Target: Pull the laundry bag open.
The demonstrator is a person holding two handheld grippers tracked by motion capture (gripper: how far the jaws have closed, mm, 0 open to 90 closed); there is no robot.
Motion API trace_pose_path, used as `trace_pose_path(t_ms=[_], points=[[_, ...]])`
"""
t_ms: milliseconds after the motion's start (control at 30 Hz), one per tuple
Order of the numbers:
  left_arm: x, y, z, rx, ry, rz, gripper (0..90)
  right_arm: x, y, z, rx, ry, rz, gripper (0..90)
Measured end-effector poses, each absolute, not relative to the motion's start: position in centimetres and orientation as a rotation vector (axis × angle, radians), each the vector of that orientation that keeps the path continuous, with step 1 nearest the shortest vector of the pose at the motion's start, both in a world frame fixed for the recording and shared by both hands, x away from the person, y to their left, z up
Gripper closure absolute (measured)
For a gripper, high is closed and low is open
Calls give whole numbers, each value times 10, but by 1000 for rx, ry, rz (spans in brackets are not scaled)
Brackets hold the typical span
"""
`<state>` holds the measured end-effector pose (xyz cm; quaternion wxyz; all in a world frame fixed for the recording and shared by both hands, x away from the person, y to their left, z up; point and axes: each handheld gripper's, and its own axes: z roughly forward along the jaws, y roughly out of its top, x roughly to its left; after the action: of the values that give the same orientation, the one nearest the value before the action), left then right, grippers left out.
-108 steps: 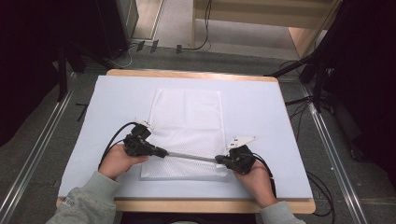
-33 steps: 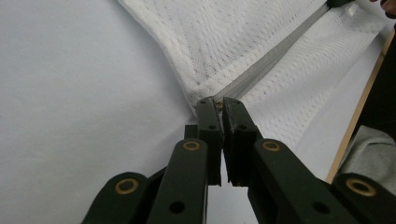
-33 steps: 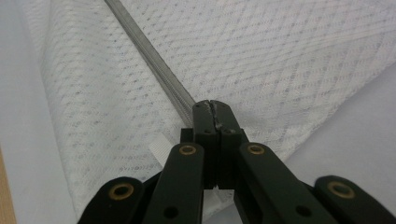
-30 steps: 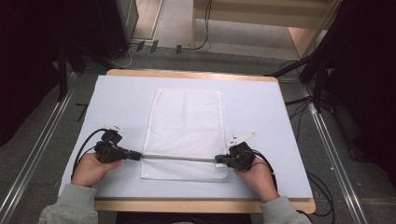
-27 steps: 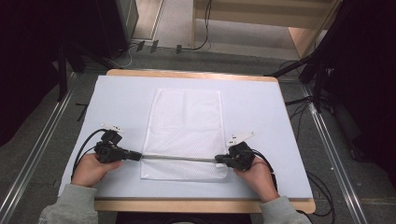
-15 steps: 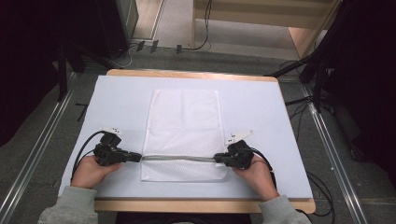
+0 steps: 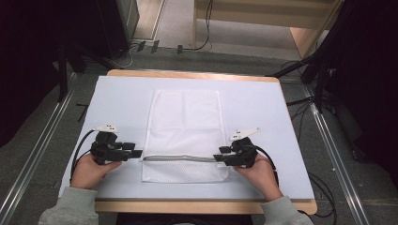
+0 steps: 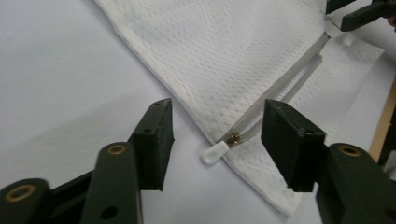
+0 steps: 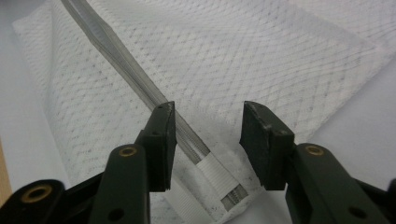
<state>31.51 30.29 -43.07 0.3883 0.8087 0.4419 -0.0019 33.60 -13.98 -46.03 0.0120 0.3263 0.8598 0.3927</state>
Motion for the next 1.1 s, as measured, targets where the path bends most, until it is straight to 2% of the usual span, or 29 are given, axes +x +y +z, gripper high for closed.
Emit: trace_pose_path(t_ms=[233,433,1100], points=[[318,306,-431,2061,1141,43,389,338,-143,-458,1008,2640,1255,515],[321,309,-430,2060,1152,77,378,342,-148,-457,1069,2597,1285,430],[328,324,-432,2042,1220,122,372,349,-176,-456,1161,2480,1295,399]])
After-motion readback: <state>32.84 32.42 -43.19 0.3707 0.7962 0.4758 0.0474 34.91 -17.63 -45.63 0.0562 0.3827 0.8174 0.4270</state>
